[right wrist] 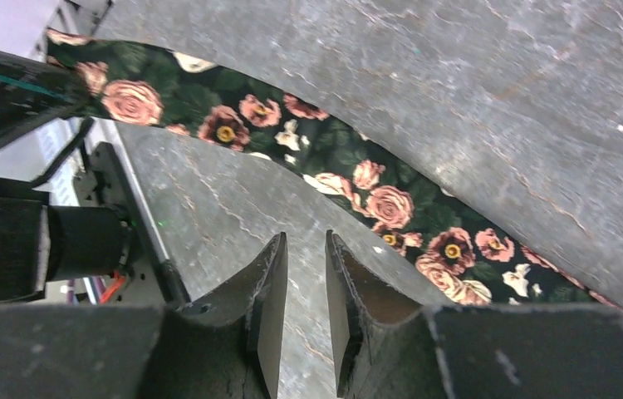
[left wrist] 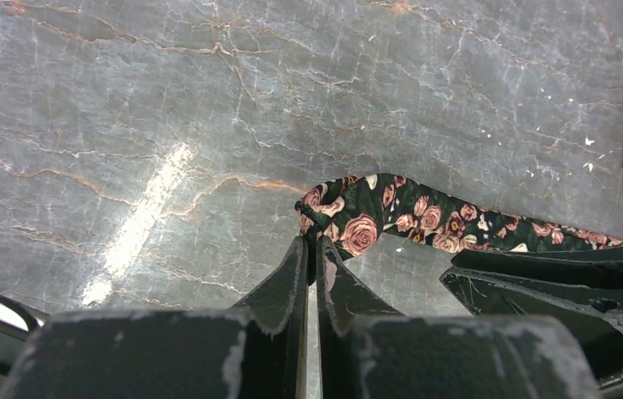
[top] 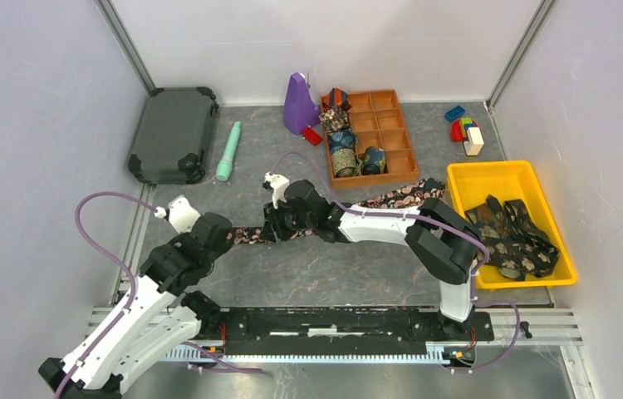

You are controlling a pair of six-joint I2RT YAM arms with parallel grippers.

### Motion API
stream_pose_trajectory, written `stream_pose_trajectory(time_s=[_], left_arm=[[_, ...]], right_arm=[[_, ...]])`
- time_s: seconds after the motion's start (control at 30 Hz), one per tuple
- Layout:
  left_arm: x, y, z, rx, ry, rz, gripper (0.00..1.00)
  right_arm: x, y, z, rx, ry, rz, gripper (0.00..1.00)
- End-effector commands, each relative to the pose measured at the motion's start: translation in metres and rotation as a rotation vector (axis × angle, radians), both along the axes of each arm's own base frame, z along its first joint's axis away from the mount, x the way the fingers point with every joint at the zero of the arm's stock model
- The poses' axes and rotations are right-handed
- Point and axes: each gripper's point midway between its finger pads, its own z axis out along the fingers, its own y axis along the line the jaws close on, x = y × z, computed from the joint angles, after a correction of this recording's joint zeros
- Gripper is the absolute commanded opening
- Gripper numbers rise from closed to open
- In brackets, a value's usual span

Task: Roll the ties
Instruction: Roll the tie at the center of the board.

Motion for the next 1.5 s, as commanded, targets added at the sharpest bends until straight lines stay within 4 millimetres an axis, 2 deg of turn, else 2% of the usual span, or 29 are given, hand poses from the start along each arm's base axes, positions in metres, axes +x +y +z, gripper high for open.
stream_pose_trajectory(time_s=[0.0,0.13,0.4,0.6,0.8,0.93,1.07,1.2,1.47], left_arm=[[0.002,0.01,0.006,0.082,0.018,0.012,0.02],[0.004,0.006,-0.004,0.08,0.04,-0.001,0.02],[0.006,0.005,-0.012,0.09,0.048,0.001,0.02],[0.008,0.002,-0.018,0.095,0.06,-0.012,0.02],[0.01,0.001,-0.023,0.113,0.079,-0.018,0.02],[0.012,-0.001,-0.021,0.112,0.073,-0.025,0.02],[0.014,0.0,-0.025,0.132,0.089,-0.025,0.02],[0.014,0.001,-0.03,0.152,0.109,-0.025,0.02],[0.019,0.001,-0.03,0.17,0.112,-0.022,0.02]], right_arm=[[0.0,0.03,0.032,0.144,0.002,0.018,0.29],[-0.008,0.043,0.035,0.199,0.038,0.042,0.27],[0.0,0.071,0.029,0.251,0.087,0.048,0.24],[-0.007,0.092,0.021,0.286,0.126,0.085,0.23],[-0.012,0.106,0.012,0.3,0.144,0.105,0.23],[-0.011,0.113,0.0,0.296,0.148,0.111,0.22],[-0.012,0.116,-0.012,0.297,0.159,0.117,0.22],[-0.008,0.111,-0.015,0.272,0.138,0.112,0.22],[0.006,0.087,0.008,0.259,0.082,0.06,0.22]])
